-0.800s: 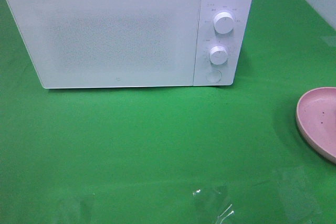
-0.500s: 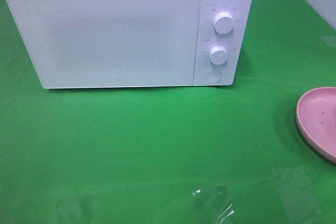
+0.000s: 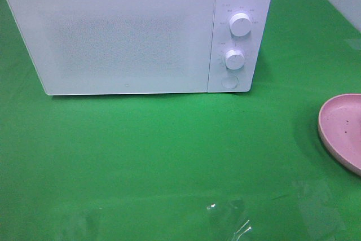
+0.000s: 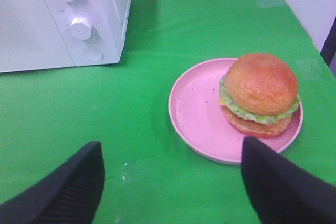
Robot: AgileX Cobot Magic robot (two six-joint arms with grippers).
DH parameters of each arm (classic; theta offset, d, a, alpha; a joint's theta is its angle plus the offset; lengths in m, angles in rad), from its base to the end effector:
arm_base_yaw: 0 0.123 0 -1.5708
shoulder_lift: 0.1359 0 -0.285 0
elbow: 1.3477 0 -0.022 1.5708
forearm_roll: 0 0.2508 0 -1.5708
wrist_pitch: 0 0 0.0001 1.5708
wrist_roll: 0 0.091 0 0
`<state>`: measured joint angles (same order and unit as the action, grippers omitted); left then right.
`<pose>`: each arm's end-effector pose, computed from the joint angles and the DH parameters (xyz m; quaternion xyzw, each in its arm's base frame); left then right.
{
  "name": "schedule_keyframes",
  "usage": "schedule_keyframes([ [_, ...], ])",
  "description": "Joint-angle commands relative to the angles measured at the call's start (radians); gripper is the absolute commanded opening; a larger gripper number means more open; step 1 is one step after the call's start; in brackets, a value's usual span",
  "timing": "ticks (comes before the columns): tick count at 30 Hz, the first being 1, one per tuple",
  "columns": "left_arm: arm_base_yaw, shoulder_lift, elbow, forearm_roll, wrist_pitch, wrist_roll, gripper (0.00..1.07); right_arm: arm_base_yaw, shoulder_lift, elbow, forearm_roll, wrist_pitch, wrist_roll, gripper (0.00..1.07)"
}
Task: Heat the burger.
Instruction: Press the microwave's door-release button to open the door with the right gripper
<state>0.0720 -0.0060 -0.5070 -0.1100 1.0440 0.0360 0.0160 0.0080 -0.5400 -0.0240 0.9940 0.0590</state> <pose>-0.0055 -0.0091 0.2810 -0.0132 0.8440 -0.0261 0.5355 -0.0059 -0.0019 0.2940 0.0180 0.8262 0.0091 0.5630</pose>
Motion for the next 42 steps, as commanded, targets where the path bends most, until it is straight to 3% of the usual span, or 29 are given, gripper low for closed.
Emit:
schedule_keyframes([
  [1, 0.000, -0.018, 0.001, -0.003, 0.000, -0.001, 1.01, -0.005, 0.050, -0.036, -0.001, -0.054, 0.006, 0.71],
  [42, 0.000, -0.018, 0.001, -0.003, 0.000, -0.001, 1.01, -0.005, 0.752, -0.032, 0.000, -0.699, 0.012, 0.70],
])
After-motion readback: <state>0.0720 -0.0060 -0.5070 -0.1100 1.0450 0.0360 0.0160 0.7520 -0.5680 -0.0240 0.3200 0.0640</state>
